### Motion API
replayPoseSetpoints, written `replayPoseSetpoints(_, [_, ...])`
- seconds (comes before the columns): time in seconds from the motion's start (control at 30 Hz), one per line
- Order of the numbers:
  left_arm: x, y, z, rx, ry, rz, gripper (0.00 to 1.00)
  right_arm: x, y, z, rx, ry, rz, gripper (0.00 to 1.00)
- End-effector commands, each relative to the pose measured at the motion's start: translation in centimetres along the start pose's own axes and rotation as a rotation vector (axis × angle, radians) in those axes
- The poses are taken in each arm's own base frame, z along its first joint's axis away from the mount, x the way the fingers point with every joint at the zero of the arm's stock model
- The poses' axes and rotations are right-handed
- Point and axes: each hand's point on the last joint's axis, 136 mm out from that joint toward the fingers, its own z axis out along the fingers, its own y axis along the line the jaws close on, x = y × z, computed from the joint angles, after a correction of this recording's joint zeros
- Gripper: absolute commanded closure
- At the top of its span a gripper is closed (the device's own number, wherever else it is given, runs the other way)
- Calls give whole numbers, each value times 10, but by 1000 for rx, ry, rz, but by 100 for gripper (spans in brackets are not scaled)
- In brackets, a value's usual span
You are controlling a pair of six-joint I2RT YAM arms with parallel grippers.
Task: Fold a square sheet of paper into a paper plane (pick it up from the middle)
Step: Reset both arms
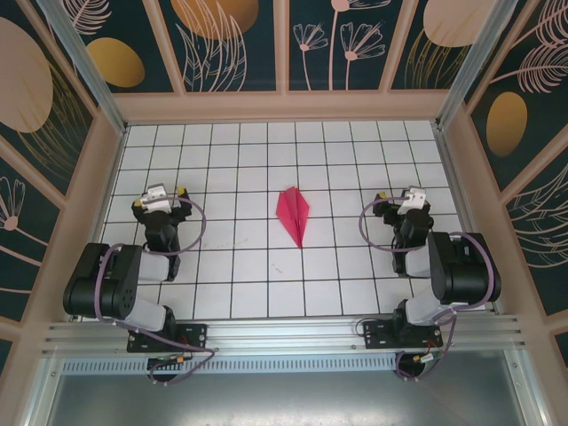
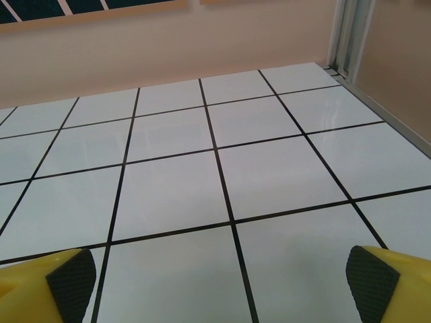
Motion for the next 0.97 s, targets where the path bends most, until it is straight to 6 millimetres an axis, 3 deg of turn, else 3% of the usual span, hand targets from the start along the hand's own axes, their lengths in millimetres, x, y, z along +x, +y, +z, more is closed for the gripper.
replayPoseSetpoints(0.0, [-14,-2,-5,64,-99,-70,2,-19,5,2,-31,-66,16,1])
replayPoseSetpoints(0.17, [-11,4,-4,26,-80,-84,11,-19,5,2,-31,-66,16,1])
replayPoseSetpoints(0.2, [-13,6,-5,20,-93,-87,2,-18,5,2,-32,-64,16,1])
replayPoseSetpoints(0.37, [-12,2,-6,44,-87,-77,1,-19,4,2,-29,-65,17,1])
replayPoseSetpoints(0.63, [-8,-29,-4,210,-57,-4,2,-19,4,2,-30,-66,17,1])
replayPoseSetpoints(0.93, [-9,-26,-4,196,-58,-10,1,-19,4,2,-30,-67,17,1])
